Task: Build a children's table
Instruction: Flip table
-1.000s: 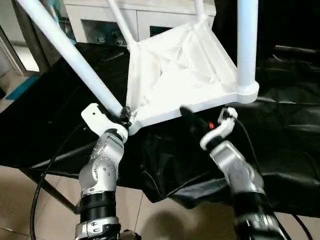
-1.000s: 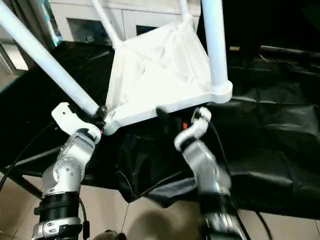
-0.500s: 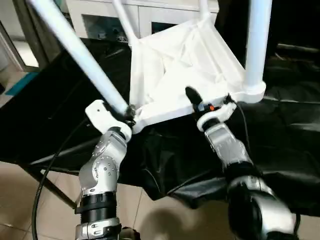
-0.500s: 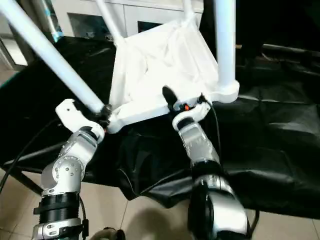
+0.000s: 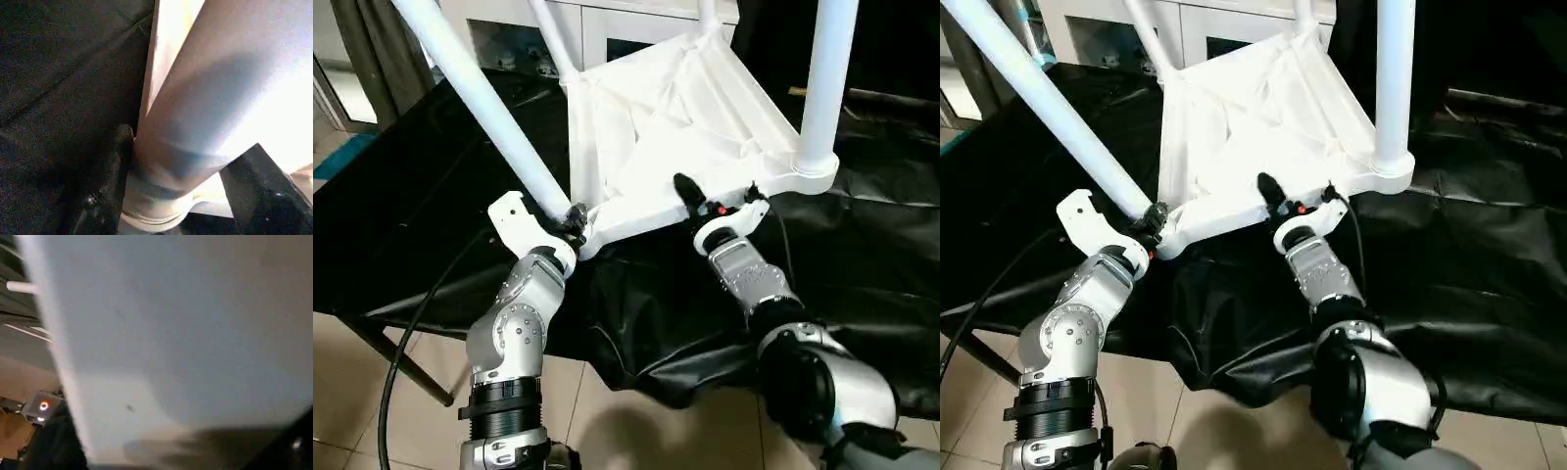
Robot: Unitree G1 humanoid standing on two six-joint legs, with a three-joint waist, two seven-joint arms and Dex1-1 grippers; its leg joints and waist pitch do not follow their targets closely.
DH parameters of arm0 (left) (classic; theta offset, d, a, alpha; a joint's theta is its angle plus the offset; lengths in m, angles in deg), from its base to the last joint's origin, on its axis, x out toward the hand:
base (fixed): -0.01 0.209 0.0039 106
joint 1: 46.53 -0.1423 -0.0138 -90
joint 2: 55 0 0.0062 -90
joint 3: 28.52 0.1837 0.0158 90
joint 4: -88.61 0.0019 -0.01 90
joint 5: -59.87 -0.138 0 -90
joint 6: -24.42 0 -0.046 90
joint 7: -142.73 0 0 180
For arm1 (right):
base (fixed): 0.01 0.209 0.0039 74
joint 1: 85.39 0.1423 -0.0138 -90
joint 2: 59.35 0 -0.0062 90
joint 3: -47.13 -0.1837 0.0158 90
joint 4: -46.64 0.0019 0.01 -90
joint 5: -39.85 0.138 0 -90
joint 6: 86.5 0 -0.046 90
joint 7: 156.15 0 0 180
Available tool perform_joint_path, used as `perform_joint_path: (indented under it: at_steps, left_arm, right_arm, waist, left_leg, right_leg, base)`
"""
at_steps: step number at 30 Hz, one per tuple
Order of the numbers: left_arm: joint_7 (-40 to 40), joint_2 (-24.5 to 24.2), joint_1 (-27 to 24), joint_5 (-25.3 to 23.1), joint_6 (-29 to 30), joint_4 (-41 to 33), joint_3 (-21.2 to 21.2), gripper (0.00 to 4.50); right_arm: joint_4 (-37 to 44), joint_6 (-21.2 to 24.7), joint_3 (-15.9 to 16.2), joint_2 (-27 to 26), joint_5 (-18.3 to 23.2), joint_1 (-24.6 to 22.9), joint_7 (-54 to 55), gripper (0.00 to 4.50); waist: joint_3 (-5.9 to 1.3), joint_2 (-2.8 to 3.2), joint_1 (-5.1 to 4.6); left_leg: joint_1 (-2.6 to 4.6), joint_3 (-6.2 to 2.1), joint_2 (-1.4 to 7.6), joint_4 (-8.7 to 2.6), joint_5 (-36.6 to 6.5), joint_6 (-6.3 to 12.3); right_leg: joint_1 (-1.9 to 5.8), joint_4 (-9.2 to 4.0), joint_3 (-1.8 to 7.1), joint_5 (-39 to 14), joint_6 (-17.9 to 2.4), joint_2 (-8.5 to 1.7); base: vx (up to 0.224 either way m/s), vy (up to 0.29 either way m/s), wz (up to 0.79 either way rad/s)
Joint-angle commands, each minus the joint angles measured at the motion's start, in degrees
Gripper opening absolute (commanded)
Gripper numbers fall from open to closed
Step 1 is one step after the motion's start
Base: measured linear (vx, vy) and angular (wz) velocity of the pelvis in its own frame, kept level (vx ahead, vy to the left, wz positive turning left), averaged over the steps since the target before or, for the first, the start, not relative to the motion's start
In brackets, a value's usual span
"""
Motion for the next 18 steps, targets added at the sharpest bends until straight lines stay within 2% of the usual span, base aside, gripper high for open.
perform_joint_path:
  at_steps: [1, 2, 3, 6, 8, 9, 11, 12, 13, 14, 15, 16, 17, 18]
  left_arm:
    - [1.94, 7.41, -3.0, 5.29, -0.89, -1.97, 1.33, 2.54]
    - [1.94, 7.38, -2.92, 5.26, -0.91, -1.82, 1.3, 2.54]
    - [1.9, 7.33, -2.69, 5.2, -0.97, -1.57, 1.24, 2.54]
    - [1.63, 7.01, -1.8, 4.63, -1.45, -0.74, 1.15, 2.54]
    - [1.01, 6.88, -1.51, 4.34, -1.51, -0.3, 0.86, 2.54]
    - [0.2, 6.64, -1.48, 4.12, -1.05, -0.08, 0.49, 3.1]
    - [-0.26, 6.5, -1.55, 4.07, -0.99, 0.1, 0.09, 3.27]
    - [0.46, 6.72, -1.71, 6.28, -0.34, -0.53, -1.05, 3.34]
    - [0.46, 6.72, -1.71, 6.28, -0.34, -0.53, -1.05, 3.34]
    - [1.02, 6.51, -1.82, 7.52, 0.18, -1.02, -1.75, 3.46]
    - [1.01, 6.29, -1.91, 7.6, 0.36, -1.14, -1.91, 3.6]
    - [0.95, 6.03, -2.09, 7.65, 0.4, -1.23, -2.12, 3.68]
    - [0.83, 5.8, -2.34, 7.65, 0.46, -1.36, -2.26, 3.73]
    - [0.61, 5.54, -2.72, 7.86, 0.79, -1.65, -2.5, 3.81]
  right_arm:
    - [-0.65, -0.76, -0.99, 1.17, -0.31, 1.2, -0.08, 2.94]
    - [-0.7, -0.84, -1.12, 1.24, -0.32, 1.23, -0.09, 2.94]
    - [-0.71, -0.87, -1.23, 1.38, -0.32, 1.25, -0.17, 2.87]
    - [-1.01, -1.09, -1.34, 1.9, -0.47, 1.47, -0.43, 2.51]
    - [-1.32, -1.36, -1.5, 2.19, -0.69, 1.71, -0.55, 2.46]
    - [-1.55, -1.62, -1.61, 2.3, -0.84, 1.9, -0.53, 2.31]
    - [-1.7, -1.89, -1.67, 2.38, -1.05, 2.02, -0.53, 2.1]
    - [-1.59, -2.34, -1.71, 2.38, -1.24, 2.1, -0.39, 2.06]
    - [-1.59, -2.34, -1.71, 2.38, -1.24, 2.1, -0.39, 2.06]
    - [-1.26, -2.79, -1.53, 2.38, -1.54, 2.11, -0.5, 2.03]
    - [-1.09, -2.88, -1.48, 2.36, -1.6, 2.08, -0.51, 2.01]
    - [-0.87, -3.15, -1.44, 2.4, -1.72, 2.03, -0.59, 2.0]
    - [-0.7, -3.44, -1.51, 2.46, -1.78, 1.98, -0.65, 1.99]
    - [-0.58, -3.89, -1.84, 2.59, -1.74, 1.99, -0.61, 1.99]
  waist:
    - [-5.34, -0.3, 0.05]
    - [-5.34, -0.3, 0.05]
    - [-5.4, -0.66, 0.04]
    - [-5.38, -0.76, 0.11]
    - [-5.42, -0.81, 0.1]
    - [-5.39, -0.78, 0.08]
    - [-5.49, -0.64, 0.16]
    - [-5.51, -0.27, 0.21]
    - [-5.48, -0.42, 0.16]
    - [-5.54, -0.1, 0.25]
    - [-5.47, -0.15, 0.15]
    - [-5.49, 0.24, 0.18]
    - [-5.48, 0.11, 0.14]
    - [-5.53, 0.29, 0.11]
  left_leg:
    - [3.0, -0.98, 3.01, -3.37, -2.27, 3.75]
    - [3.0, -0.98, 3.01, -3.37, -2.27, 3.75]
    - [2.97, -0.92, 2.93, -3.32, -2.39, 3.55]
    - [2.91, -0.92, 2.92, -3.31, -2.5, 3.76]
    - [2.89, -0.93, 2.94, -3.29, -2.44, 3.87]
    - [2.86, -0.92, 2.94, -3.31, -2.5, 3.87]
    - [2.93, -0.95, 2.92, -3.19, -1.96, 3.85]
    - [2.92, -0.92, 2.85, -3.16, -2.07, 3.62]
    - [2.89, -0.9, 2.84, -3.19, -2.15, 3.6]
    - [2.94, -1.0, 2.91, -3.19, -2.2, 3.59]
    - [2.93, -0.97, 2.92, -3.22, -2.65, 3.61]
    - [2.95, -1.02, 2.91, -3.23, -2.86, 3.43]
    - [2.98, -0.99, 2.89, -3.27, -3.18, 3.07]
    - [3.03, -1.06, 2.92, -3.26, -3.18, 2.86]
  right_leg:
    - [2.2, -3.03, 1.13, 8.07, -14.27, -2.58]
    - [2.2, -3.03, 1.13, 8.07, -14.27, -2.58]
    - [2.35, -2.99, 1.13, 8.63, -14.34, -2.61]
    - [2.35, -3.0, 1.13, 8.31, -14.44, -2.69]
    - [2.36, -2.96, 1.09, 8.13, -14.63, -2.71]
    - [2.34, -2.97, 1.09, 8.03, -14.63, -2.68]
    - [2.32, -2.84, 1.08, 8.76, -14.89, -2.71]
    - [2.29, -2.76, 1.06, 9.14, -15.3, -2.68]
    - [2.31, -2.79, 1.05, 9.33, -15.44, -2.61]
    - [2.31, -2.7, 1.0, 9.58, -15.5, -2.61]
    - [2.28, -2.82, 1.01, 9.28, -15.3, -2.53]
    - [2.29, -2.81, 1.0, 9.05, -15.22, -2.59]
    - [2.3, -2.88, 1.02, 8.95, -15.26, -2.55]
    - [2.31, -2.84, 0.98, 9.31, -15.13, -2.45]
  base:
    - [0.0, 0.0, 0.0]
    - [0.0, 0.0, 0.0]
    - [0.0, 0.0, 0.0]
    - [0.0, 0.0, 0.0]
    - [0.0, 0.0, 0.0]
    - [0.0, 0.0, 0.0]
    - [0.0, 0.0, 0.0]
    - [0.0, 0.0, 0.0]
    - [0.0, 0.0, 0.0]
    - [0.0, 0.0, 0.0]
    - [0.0, 0.0, 0.0]
    - [0.0, 0.0, 0.0]
    - [0.0, 0.0, 0.0]
    - [0.0, 0.0, 0.0]
